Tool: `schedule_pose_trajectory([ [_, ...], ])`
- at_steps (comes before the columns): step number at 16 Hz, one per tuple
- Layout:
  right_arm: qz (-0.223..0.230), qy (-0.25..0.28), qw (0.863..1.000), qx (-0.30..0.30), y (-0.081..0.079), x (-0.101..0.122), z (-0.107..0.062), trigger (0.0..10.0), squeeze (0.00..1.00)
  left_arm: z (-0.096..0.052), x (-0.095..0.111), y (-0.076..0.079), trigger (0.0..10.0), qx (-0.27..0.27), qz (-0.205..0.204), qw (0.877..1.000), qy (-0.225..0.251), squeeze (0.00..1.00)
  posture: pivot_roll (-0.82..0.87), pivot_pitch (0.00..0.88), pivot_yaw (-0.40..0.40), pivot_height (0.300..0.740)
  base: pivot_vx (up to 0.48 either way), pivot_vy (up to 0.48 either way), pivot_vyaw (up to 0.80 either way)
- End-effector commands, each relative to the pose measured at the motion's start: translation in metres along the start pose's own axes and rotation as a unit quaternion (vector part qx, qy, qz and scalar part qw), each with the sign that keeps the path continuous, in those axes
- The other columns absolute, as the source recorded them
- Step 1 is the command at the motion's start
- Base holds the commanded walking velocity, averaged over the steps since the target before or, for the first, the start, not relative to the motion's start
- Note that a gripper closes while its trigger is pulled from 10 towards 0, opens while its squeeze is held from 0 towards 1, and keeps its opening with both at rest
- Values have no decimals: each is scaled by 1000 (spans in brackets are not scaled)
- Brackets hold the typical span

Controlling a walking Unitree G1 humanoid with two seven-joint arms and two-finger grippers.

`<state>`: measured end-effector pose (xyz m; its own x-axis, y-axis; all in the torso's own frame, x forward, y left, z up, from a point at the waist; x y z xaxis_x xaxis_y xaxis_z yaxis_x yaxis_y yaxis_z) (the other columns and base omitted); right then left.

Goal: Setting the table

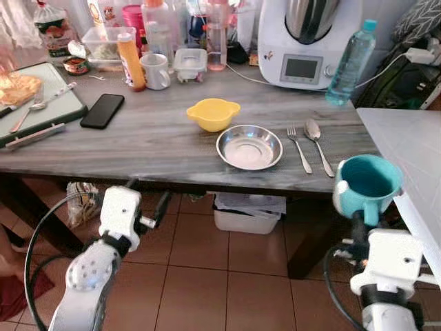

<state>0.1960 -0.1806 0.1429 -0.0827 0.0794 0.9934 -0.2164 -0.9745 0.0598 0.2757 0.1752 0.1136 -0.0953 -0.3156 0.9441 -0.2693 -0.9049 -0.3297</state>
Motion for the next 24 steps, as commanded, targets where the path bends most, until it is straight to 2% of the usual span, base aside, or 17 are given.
schedule_pose_trajectory([
  [1, 0, 19, 1000, 11, -2, 9, -1, 10000, 0, 0, 4, 0, 10000, -3, 9, 1000, 8, 0, 81, 82, -12, 740, 0, 0, 0],
  [6, -10, 34, 999, 15, 1, 15, 7, 10000, 0, 4, 8, 8, 10000, -17, -5, 1000, 21, 0, 79, 73, -22, 740, 0, 0, 0],
  [21, -14, 36, 999, 14, -2, 15, 8, 10000, 0, 3, 3, 11, 10000, -41, 2, 999, 27, 0, 73, 69, -12, 740, 0, 0, 0],
  [24, -19, 45, 999, 20, -4, 19, 9, 10000, 0, 1, 2, 11, 10000, -42, 4, 999, 28, 0, 74, 69, -12, 740, 259, 0, 0],
])
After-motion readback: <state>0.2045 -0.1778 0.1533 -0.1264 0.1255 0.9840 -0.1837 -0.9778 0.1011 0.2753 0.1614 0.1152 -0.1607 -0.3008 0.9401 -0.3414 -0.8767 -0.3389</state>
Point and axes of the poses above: a point about 5 cm out from each wrist's last joint towards the gripper, its own z axis pointing out of the wrist towards the gripper, its own x axis along the axis of the wrist's last joint, y = z × x, the point moved 2 cm from there along z, pointing out of the wrist towards the gripper, and after that the axes turned 9 degrees about z, right-handed, at the moved point
